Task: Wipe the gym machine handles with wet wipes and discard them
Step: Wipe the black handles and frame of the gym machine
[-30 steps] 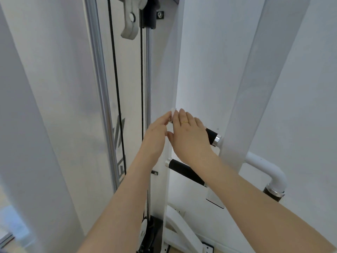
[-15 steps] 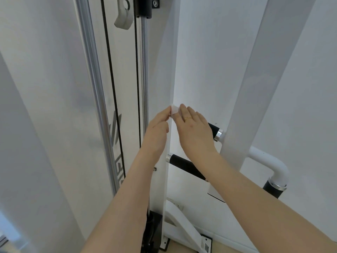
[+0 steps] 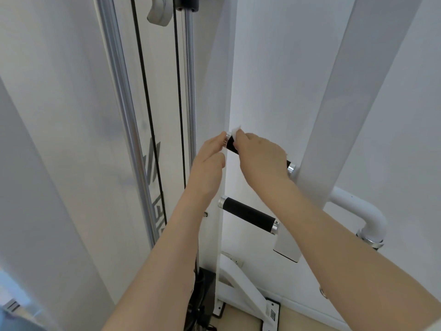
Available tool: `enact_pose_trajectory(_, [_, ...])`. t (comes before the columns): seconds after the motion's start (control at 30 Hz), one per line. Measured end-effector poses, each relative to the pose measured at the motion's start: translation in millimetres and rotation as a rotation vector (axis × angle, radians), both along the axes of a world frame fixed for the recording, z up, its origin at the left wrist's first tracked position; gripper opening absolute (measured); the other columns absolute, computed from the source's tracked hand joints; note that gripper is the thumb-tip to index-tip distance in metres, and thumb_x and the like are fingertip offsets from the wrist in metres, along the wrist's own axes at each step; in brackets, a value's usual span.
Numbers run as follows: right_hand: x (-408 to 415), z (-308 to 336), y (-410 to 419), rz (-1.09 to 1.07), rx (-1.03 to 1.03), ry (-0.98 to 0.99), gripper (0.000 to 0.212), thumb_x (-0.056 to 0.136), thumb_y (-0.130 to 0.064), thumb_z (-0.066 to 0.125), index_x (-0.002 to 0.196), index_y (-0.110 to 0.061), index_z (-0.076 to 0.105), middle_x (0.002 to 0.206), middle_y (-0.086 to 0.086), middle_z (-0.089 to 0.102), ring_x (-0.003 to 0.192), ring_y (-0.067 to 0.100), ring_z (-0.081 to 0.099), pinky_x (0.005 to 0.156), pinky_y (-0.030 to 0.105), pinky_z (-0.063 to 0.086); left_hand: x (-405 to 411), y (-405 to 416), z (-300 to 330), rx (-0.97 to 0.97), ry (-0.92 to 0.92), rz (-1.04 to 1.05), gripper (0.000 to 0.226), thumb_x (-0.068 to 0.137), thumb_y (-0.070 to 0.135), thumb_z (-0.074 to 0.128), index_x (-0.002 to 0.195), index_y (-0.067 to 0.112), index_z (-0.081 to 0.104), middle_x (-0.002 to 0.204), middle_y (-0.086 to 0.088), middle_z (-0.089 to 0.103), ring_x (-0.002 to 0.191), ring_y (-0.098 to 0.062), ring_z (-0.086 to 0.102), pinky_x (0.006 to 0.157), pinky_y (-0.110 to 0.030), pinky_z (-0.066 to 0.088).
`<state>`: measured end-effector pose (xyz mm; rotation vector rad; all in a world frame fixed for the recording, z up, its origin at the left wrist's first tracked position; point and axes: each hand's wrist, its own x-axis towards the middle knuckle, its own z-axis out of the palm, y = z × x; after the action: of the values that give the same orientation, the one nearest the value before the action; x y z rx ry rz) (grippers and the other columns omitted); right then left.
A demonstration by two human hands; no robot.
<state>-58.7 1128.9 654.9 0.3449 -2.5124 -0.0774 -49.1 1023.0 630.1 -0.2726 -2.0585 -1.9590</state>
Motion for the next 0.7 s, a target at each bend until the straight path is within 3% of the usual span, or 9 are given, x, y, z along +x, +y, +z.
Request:
enact_pose_trajectory(0.1, [-2, 2, -1, -0.021, -0.088, 0.034, 0.042, 0.089, 0.001, 0.037, 0.129, -0.012, 0.039, 0.105, 0.006, 0.059, 0.077, 0.025, 0.049, 0.049, 0.029, 0.023, -4, -4, -1, -0.016, -0.01, -0.011, 0.064, 0.082, -0.009, 0.029, 0.137, 0.02, 0.043, 0.139, 0.007, 0.044, 0.129, -0.004, 0.037, 0.098, -0.013, 0.025])
enact_pose_trajectory(0.17, [5, -13, 0, -0.019, -0.038, 0.123, 0.046, 0.084, 0.001, 0.032, 0.126, -0.008, 0.047, 0.106, 0.007, 0.062, 0.085, 0.026, 0.059, 0.058, 0.031, 0.037, -4, -6, -2, -0.025, -0.012, -0.017, 0.063, 0.082, -0.009, 0.028, 0.136, 0.021, 0.043, 0.137, 0.008, 0.046, 0.128, -0.002, 0.039, 0.095, -0.008, 0.028])
enact_pose_trajectory(0.23, [3, -26, -3, 0.022, -0.063, 0.247, 0.043, 0.076, -0.002, 0.035, 0.108, -0.004, 0.063, 0.101, 0.011, 0.069, 0.081, 0.027, 0.067, 0.064, 0.029, 0.05, -5, -8, -2, -0.043, 0.001, -0.015, 0.061, 0.084, -0.007, 0.028, 0.136, 0.02, 0.044, 0.136, 0.008, 0.046, 0.128, -0.003, 0.04, 0.1, -0.012, 0.029])
enact_pose_trajectory(0.33, [2, -9, -9, 0.116, -0.064, 0.159, 0.033, 0.074, 0.003, 0.058, 0.106, -0.004, 0.063, 0.099, 0.008, 0.068, 0.081, 0.024, 0.066, 0.055, 0.024, 0.038, -6, -12, 1, -0.039, 0.002, -0.025, 0.057, 0.087, -0.004, 0.027, 0.136, 0.02, 0.044, 0.136, 0.005, 0.047, 0.126, -0.007, 0.043, 0.102, -0.018, 0.032])
enact_pose_trajectory(0.43, [-1, -1, -10, 0.117, -0.056, 0.044, 0.041, 0.089, 0.0, 0.04, 0.13, -0.008, 0.042, 0.117, 0.006, 0.055, 0.101, 0.023, 0.056, 0.064, 0.028, 0.029, -5, -13, 0, -0.046, 0.01, -0.021, 0.055, 0.09, -0.001, 0.027, 0.136, 0.023, 0.045, 0.136, 0.007, 0.048, 0.125, -0.005, 0.044, 0.094, -0.014, 0.035])
enact_pose_trajectory(0.5, [10, -10, -1, 0.04, -0.031, 0.121, 0.044, 0.084, 0.001, 0.031, 0.124, -0.004, 0.049, 0.104, 0.007, 0.061, 0.09, 0.025, 0.062, 0.061, 0.028, 0.031, -4, -12, -2, -0.065, 0.019, -0.015, 0.059, 0.087, -0.005, 0.027, 0.138, 0.02, 0.043, 0.137, 0.008, 0.047, 0.126, -0.004, 0.042, 0.098, -0.013, 0.031])
enact_pose_trajectory(0.57, [16, -26, 5, -0.091, -0.028, 0.198, 0.049, 0.076, -0.001, 0.026, 0.109, -0.002, 0.062, 0.088, 0.009, 0.068, 0.075, 0.026, 0.066, 0.06, 0.027, 0.044, -5, -10, -2, -0.071, 0.019, -0.005, 0.06, 0.086, -0.007, 0.027, 0.137, 0.018, 0.044, 0.133, 0.008, 0.048, 0.126, -0.004, 0.042, 0.098, -0.012, 0.029])
enact_pose_trajectory(0.63, [14, -31, 7, -0.129, 0.003, 0.203, 0.05, 0.075, -0.002, 0.026, 0.108, -0.001, 0.064, 0.091, 0.012, 0.069, 0.078, 0.027, 0.067, 0.07, 0.03, 0.052, -6, -7, 0, -0.059, 0.019, 0.006, 0.058, 0.086, -0.007, 0.028, 0.136, 0.018, 0.045, 0.129, 0.009, 0.049, 0.125, -0.004, 0.043, 0.102, -0.017, 0.029])
enact_pose_trajectory(0.7, [12, -15, 0, -0.121, -0.016, 0.124, 0.051, 0.079, -0.001, 0.027, 0.124, 0.001, 0.053, 0.102, 0.012, 0.066, 0.086, 0.026, 0.064, 0.073, 0.03, 0.048, -8, -5, 1, -0.054, 0.013, 0.007, 0.057, 0.087, -0.008, 0.028, 0.136, 0.017, 0.045, 0.13, 0.008, 0.049, 0.126, -0.005, 0.042, 0.107, -0.023, 0.028])
